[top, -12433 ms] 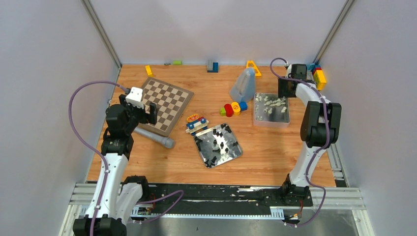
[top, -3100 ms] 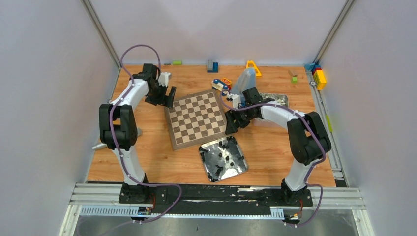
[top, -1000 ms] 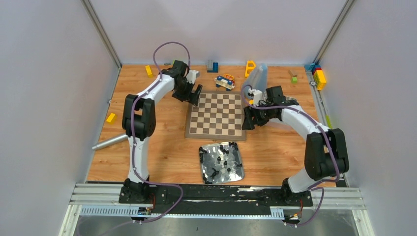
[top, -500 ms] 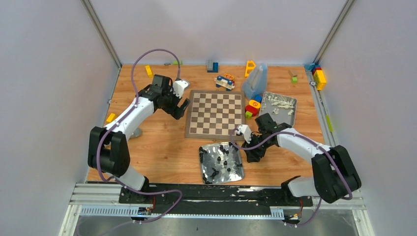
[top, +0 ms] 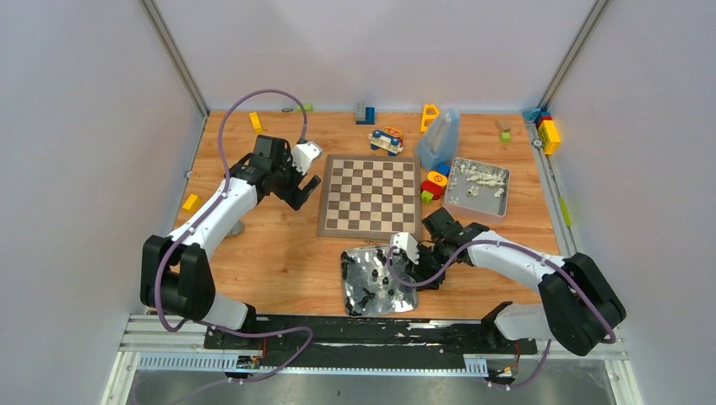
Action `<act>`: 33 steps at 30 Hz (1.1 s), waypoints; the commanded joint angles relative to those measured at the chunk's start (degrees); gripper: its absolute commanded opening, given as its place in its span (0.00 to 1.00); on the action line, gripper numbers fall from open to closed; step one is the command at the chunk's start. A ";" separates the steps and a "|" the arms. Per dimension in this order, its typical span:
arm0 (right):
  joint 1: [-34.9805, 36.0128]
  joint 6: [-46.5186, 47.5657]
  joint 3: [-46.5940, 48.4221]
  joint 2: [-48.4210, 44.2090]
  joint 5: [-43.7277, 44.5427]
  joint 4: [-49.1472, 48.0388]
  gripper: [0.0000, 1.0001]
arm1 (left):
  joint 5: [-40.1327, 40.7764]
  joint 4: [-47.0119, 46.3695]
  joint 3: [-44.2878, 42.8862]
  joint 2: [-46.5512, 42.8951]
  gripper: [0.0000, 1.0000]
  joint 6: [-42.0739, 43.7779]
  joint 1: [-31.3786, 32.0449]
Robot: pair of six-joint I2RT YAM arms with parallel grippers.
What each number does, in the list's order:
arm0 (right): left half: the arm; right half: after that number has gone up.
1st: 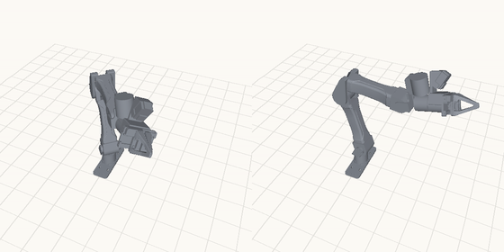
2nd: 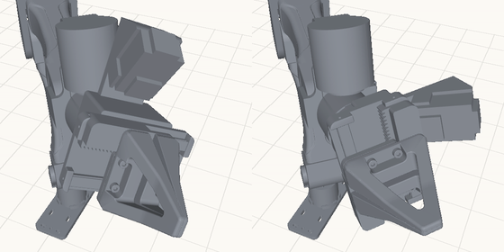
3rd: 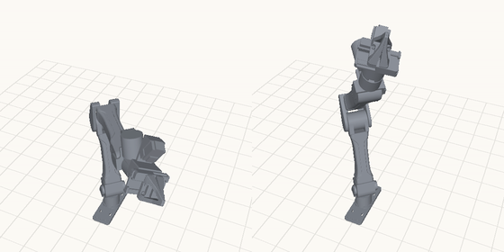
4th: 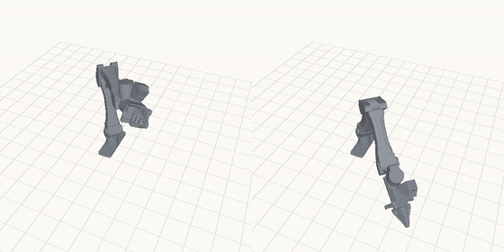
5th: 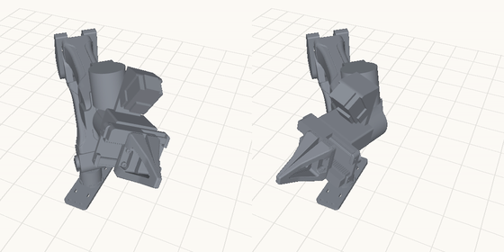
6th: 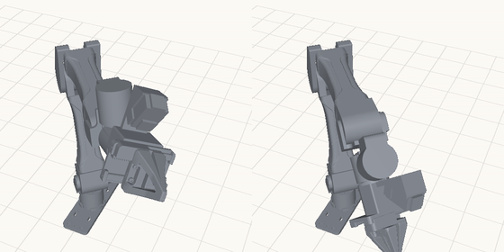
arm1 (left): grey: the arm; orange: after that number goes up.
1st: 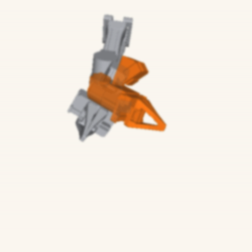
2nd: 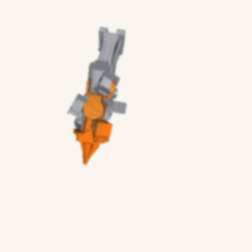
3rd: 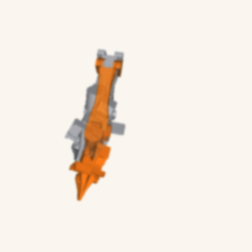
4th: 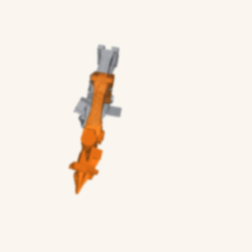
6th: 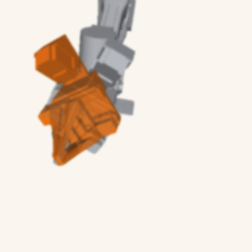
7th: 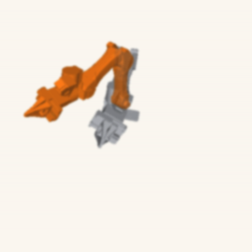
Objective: Set up the chess pieces on the board
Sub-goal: Adjust the storage box at the center of the board.
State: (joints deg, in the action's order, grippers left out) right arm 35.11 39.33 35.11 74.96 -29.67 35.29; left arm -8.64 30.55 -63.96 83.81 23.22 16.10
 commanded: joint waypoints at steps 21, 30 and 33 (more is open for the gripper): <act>6.11 -7.49 11.19 -1.97 3.42 0.37 0.45 | 2.42 -2.57 9.08 -10.95 1.00 3.43 0.05; 7.17 -11.41 15.98 1.09 -0.35 -1.81 0.45 | -3.11 -0.31 11.20 -15.15 1.00 2.09 0.07; 7.57 -13.36 17.17 3.27 0.53 -4.25 0.44 | -5.71 1.49 10.57 -14.96 1.00 1.45 0.03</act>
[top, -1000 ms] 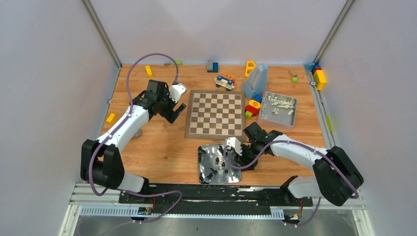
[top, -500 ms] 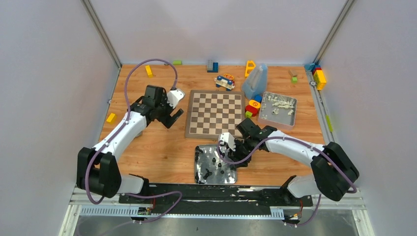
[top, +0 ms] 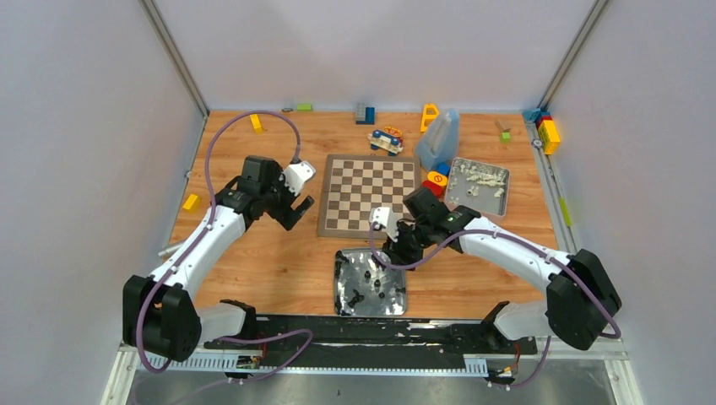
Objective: Set up the chess pieces on the board
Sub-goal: Adjust the storage box at the center of the board, then pick up the chess piece from the storage box.
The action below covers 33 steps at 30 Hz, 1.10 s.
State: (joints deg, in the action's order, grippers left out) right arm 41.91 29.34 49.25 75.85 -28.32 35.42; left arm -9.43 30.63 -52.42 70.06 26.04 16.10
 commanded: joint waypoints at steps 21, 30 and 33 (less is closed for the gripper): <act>5.96 -4.12 4.29 13.06 7.38 -9.05 0.32 | -6.39 0.26 0.48 -2.89 1.00 -3.50 0.10; 6.96 -3.70 4.11 14.57 8.22 -9.84 0.25 | -6.24 -0.04 0.70 -2.77 1.00 -3.24 0.07; 7.07 -3.59 4.00 14.76 8.70 -9.95 0.24 | -6.16 -0.11 0.87 -2.84 1.00 -3.12 0.07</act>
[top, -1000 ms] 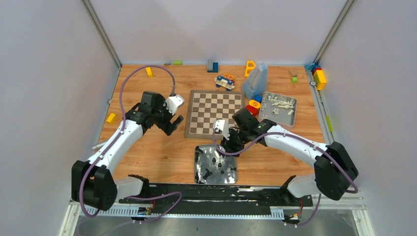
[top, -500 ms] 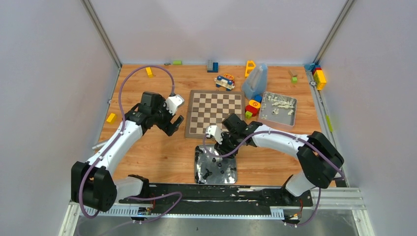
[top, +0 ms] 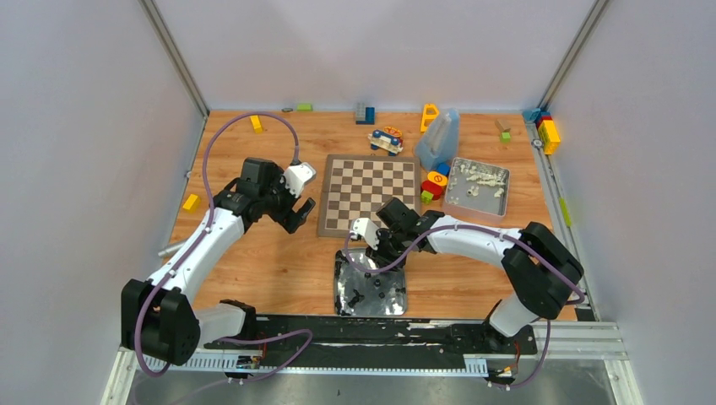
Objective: Set up the chess pieces on the board
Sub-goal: Pick up the chess piece from the storage box.
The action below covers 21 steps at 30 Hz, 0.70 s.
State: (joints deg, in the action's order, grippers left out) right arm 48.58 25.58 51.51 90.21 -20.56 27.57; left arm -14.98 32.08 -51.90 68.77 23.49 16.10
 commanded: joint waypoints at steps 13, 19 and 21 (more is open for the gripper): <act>0.39 -0.40 1.84 0.66 2.28 -2.91 0.20 | -0.59 -1.67 0.66 -1.62 1.00 -0.36 0.07; 0.38 -0.55 1.90 0.96 1.86 -3.00 0.20 | -0.62 -1.63 0.83 -1.67 1.00 -0.28 0.05; 0.39 -0.62 1.93 1.06 1.73 -3.05 0.20 | -0.63 -1.66 0.88 -1.88 1.00 -0.21 0.09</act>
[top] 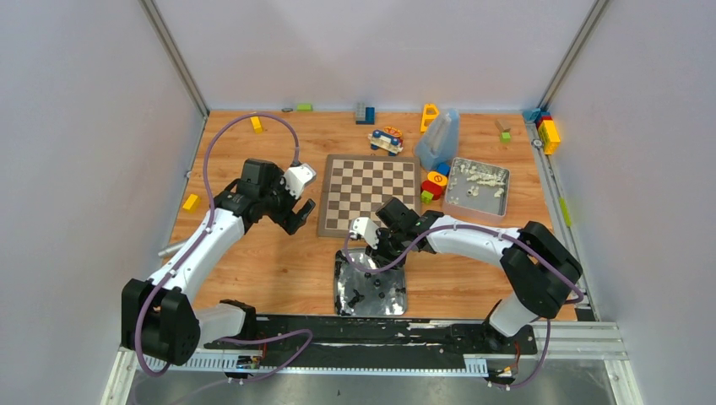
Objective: Set up the chess pieces on the board
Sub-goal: Pick up the chess piece from the storage box, then place the chess piece on the chessboard.
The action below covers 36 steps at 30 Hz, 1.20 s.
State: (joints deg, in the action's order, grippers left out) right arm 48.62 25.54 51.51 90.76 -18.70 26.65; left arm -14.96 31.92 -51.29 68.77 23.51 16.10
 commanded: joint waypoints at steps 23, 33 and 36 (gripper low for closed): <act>-0.19 0.62 2.68 -8.77 2.24 6.83 0.00 | -1.19 -1.48 0.18 -3.57 1.00 -0.09 0.08; -8.23 2.13 10.43 -8.23 1.53 10.41 0.00 | -1.43 -1.37 -0.19 -3.79 1.00 -0.37 0.07; -11.87 2.13 13.67 -5.42 3.24 10.82 0.00 | -1.48 -1.25 -0.30 -3.88 1.00 -0.44 0.07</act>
State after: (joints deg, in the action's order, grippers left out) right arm 40.51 26.72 60.14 82.78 -17.15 36.93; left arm -15.18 31.92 -51.27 66.57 23.51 16.10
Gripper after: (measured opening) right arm 0.108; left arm 1.000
